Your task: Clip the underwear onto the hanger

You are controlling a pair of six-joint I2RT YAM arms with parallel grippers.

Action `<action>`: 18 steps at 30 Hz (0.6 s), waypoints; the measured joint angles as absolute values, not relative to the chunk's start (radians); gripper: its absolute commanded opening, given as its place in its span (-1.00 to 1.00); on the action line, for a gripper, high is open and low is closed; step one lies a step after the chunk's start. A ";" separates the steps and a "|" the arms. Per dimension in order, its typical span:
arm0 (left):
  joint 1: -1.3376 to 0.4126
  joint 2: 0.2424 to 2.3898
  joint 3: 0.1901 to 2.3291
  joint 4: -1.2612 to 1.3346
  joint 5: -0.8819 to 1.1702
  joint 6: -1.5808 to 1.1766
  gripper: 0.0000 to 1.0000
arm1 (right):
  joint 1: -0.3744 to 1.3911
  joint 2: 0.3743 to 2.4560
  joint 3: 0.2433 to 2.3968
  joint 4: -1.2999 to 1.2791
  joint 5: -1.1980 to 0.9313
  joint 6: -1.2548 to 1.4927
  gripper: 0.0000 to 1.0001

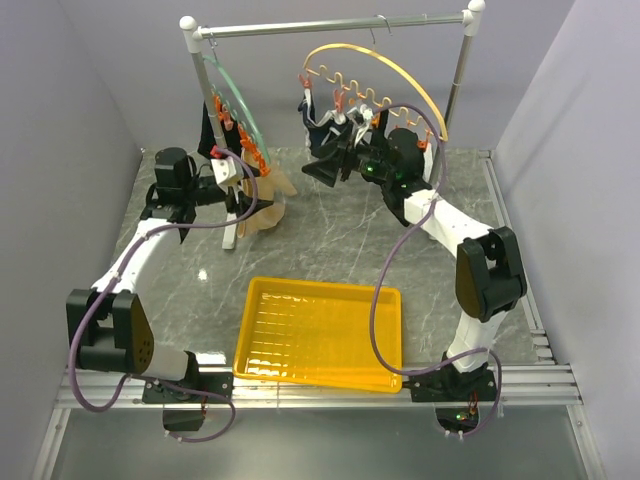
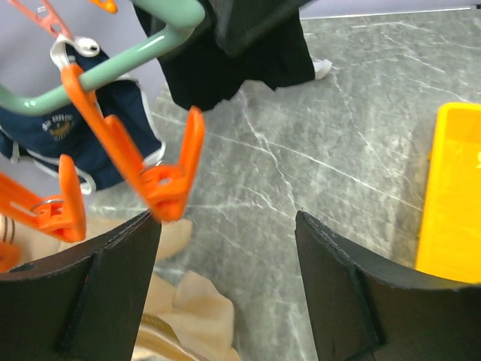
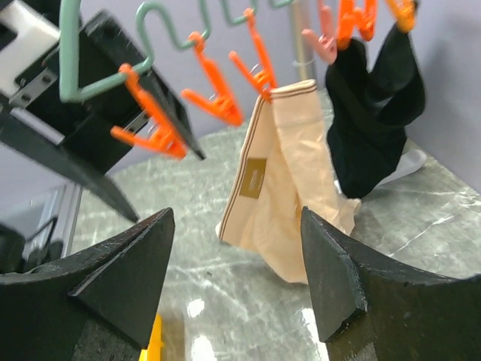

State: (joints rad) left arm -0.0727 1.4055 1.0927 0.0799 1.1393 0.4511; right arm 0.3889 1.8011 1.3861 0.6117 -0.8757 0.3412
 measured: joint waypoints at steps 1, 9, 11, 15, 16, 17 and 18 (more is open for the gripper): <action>-0.078 1.411 1.088 0.098 1.136 0.449 0.52 | 0.391 1.801 1.386 0.604 -0.886 0.329 0.50; -0.089 1.465 1.086 0.255 1.119 0.367 0.20 | 0.415 1.822 1.435 0.581 -0.968 0.225 0.53; -0.090 1.471 1.086 0.284 1.119 0.343 0.02 | 0.423 1.840 1.466 0.593 -0.989 0.212 0.53; -0.092 1.471 1.086 0.318 1.125 0.314 -0.09 | 0.441 1.869 1.515 0.613 -1.036 0.168 0.54; -0.093 1.471 1.086 0.321 1.126 0.309 -0.10 | 0.444 1.874 1.525 0.617 -1.042 0.160 0.54; -0.093 1.471 1.086 0.324 1.127 0.303 -0.11 | 0.450 1.884 1.540 0.624 -1.053 0.152 0.54; -0.093 1.471 1.086 0.325 1.128 0.300 -0.12 | 0.454 1.895 1.557 0.631 -1.065 0.145 0.55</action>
State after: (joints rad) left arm -0.0933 1.4708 1.0863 0.3252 1.1282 0.3004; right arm 0.4538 1.8950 1.5570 0.6312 -1.0645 0.1452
